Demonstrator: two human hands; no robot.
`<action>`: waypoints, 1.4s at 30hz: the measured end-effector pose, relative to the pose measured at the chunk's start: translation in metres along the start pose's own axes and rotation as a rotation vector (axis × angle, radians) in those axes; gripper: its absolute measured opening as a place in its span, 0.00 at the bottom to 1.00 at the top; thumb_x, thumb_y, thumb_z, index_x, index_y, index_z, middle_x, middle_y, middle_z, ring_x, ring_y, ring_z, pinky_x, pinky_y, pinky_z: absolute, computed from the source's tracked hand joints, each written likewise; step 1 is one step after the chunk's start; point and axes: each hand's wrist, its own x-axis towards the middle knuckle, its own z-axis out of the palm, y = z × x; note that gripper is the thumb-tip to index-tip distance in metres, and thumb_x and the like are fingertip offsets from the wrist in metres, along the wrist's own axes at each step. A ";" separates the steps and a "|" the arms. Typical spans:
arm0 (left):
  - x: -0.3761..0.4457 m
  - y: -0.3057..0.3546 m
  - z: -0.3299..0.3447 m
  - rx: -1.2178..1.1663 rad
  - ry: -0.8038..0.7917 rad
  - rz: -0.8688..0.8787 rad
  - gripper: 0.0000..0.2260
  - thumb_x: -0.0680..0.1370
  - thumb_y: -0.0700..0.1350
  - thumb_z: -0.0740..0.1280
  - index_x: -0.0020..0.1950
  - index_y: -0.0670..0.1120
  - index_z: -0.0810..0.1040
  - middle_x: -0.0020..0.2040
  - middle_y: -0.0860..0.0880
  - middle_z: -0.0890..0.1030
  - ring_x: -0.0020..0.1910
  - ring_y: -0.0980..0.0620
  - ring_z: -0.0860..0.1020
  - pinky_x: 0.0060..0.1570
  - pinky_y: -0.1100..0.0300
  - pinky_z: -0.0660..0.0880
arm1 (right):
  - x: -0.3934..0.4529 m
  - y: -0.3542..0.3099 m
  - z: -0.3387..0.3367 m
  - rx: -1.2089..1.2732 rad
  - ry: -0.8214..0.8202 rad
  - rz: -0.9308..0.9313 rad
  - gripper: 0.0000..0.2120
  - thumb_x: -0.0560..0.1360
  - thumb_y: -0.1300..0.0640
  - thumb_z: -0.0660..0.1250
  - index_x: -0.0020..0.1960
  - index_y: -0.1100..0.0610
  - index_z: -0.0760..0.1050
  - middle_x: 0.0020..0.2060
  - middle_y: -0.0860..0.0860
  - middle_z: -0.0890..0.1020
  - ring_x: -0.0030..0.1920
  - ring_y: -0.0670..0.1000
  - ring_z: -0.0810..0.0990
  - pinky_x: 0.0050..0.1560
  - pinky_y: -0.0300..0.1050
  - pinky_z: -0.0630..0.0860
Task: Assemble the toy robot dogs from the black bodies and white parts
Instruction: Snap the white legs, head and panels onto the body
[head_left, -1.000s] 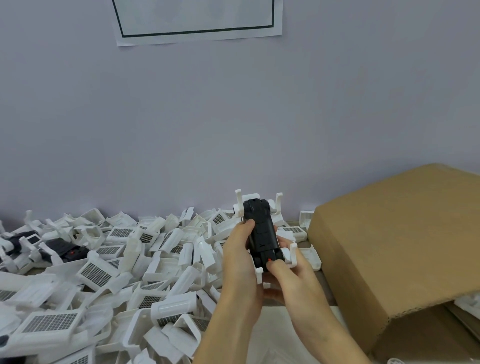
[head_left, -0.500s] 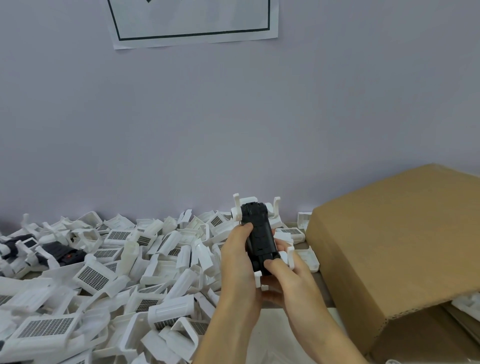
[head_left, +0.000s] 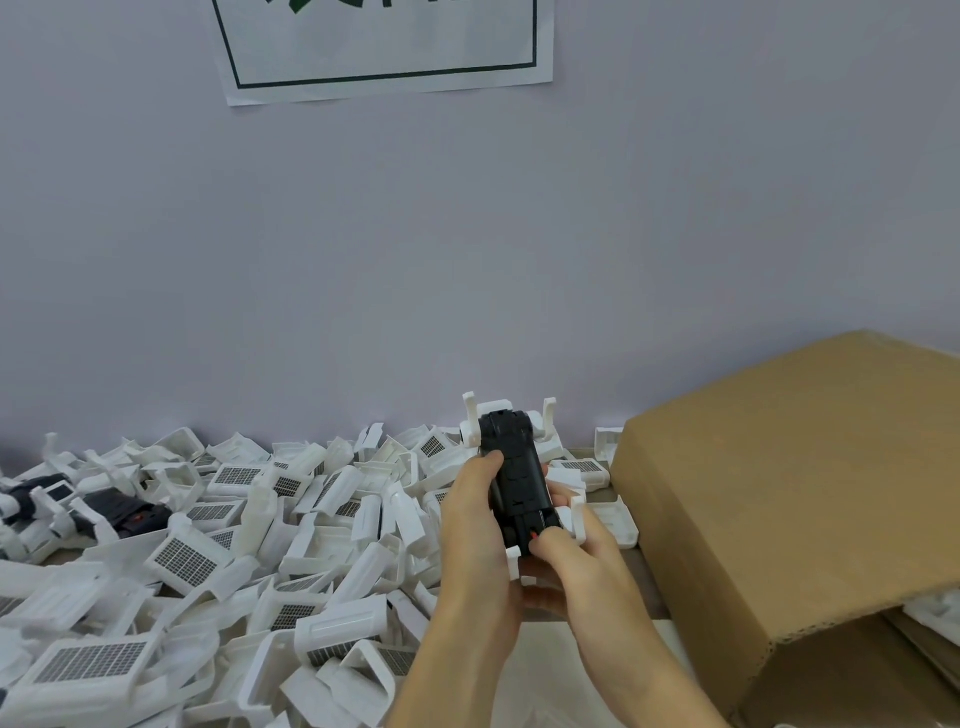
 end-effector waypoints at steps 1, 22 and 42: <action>0.000 0.000 0.000 0.003 0.002 0.001 0.17 0.79 0.54 0.62 0.47 0.43 0.85 0.36 0.43 0.85 0.32 0.47 0.82 0.38 0.55 0.75 | 0.000 0.000 0.000 0.000 0.008 0.004 0.20 0.80 0.64 0.59 0.60 0.42 0.78 0.41 0.48 0.87 0.38 0.47 0.85 0.38 0.45 0.83; 0.001 0.000 -0.001 0.022 0.006 -0.022 0.18 0.79 0.54 0.61 0.48 0.42 0.84 0.35 0.43 0.84 0.32 0.46 0.80 0.38 0.55 0.74 | 0.000 -0.001 0.000 0.005 -0.043 0.015 0.21 0.80 0.63 0.59 0.50 0.38 0.82 0.40 0.50 0.87 0.39 0.48 0.85 0.41 0.48 0.81; 0.008 0.001 -0.006 -0.188 0.078 0.092 0.09 0.81 0.42 0.67 0.59 0.40 0.80 0.47 0.40 0.82 0.43 0.42 0.81 0.46 0.48 0.79 | 0.002 0.000 -0.001 0.067 0.089 -0.074 0.21 0.81 0.64 0.60 0.65 0.41 0.73 0.52 0.46 0.86 0.53 0.53 0.84 0.60 0.57 0.80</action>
